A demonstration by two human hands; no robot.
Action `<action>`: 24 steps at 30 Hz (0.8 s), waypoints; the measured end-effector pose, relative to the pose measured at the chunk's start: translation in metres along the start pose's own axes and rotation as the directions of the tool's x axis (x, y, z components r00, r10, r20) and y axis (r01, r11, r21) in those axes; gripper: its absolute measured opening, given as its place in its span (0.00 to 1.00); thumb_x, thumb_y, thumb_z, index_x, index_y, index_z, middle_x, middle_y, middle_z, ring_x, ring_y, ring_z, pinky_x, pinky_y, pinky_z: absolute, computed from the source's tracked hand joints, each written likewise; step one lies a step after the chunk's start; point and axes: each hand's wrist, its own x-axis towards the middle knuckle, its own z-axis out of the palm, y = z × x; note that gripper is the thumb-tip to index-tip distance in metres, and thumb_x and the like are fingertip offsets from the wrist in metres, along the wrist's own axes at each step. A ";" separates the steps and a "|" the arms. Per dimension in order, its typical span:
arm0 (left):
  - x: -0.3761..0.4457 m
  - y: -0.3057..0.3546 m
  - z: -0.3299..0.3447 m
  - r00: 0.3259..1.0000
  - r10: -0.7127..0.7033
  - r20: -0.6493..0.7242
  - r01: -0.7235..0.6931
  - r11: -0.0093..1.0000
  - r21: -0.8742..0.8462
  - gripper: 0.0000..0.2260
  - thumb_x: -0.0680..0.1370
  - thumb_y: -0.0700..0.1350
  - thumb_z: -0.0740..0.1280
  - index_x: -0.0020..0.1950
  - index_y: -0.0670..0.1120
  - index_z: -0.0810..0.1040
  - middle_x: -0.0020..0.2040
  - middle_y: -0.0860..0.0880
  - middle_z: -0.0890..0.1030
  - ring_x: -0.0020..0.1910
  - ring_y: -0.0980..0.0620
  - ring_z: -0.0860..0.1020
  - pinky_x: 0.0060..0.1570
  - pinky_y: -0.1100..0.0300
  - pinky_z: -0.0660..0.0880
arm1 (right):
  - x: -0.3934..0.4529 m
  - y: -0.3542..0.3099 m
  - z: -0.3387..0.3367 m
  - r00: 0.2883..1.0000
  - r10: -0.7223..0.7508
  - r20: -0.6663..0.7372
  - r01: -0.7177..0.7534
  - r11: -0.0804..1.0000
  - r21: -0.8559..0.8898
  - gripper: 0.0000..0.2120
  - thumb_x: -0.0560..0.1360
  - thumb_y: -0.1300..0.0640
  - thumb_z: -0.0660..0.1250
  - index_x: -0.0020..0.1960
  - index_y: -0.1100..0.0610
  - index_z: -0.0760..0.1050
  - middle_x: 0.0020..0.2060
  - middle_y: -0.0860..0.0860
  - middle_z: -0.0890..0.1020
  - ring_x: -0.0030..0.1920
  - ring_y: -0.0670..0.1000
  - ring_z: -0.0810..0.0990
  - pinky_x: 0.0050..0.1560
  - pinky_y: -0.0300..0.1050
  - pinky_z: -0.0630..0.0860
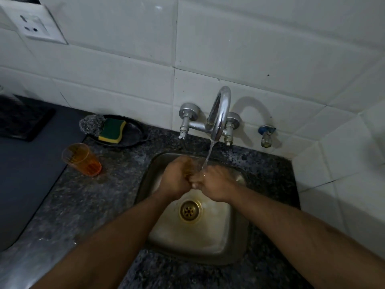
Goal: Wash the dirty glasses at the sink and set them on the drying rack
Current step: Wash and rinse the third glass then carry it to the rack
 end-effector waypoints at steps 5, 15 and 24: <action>0.002 -0.014 -0.016 0.812 -0.086 0.577 0.053 0.996 0.074 0.26 0.64 0.36 0.82 0.59 0.49 0.82 0.51 0.54 0.85 0.51 0.56 0.84 0.54 0.55 0.82 | -0.008 -0.004 -0.010 0.984 -0.162 0.080 0.179 0.929 -0.324 0.05 0.81 0.53 0.65 0.52 0.53 0.78 0.44 0.50 0.79 0.43 0.52 0.78 0.44 0.47 0.75; -0.001 -0.023 -0.009 0.913 -0.100 0.395 0.088 0.995 0.050 0.21 0.63 0.39 0.80 0.52 0.53 0.82 0.46 0.53 0.85 0.48 0.52 0.85 0.48 0.56 0.83 | -0.008 -0.002 -0.005 0.991 -0.123 0.060 0.131 0.979 -0.156 0.07 0.82 0.49 0.65 0.51 0.51 0.79 0.47 0.51 0.82 0.46 0.52 0.79 0.46 0.47 0.75; -0.006 0.000 -0.001 0.998 -0.066 0.018 0.066 0.997 -0.045 0.13 0.69 0.39 0.78 0.44 0.52 0.78 0.42 0.54 0.82 0.42 0.56 0.81 0.41 0.65 0.78 | 0.003 -0.001 -0.001 0.990 -0.136 0.034 0.139 0.984 -0.114 0.11 0.83 0.45 0.63 0.56 0.47 0.81 0.52 0.50 0.83 0.51 0.53 0.81 0.49 0.48 0.76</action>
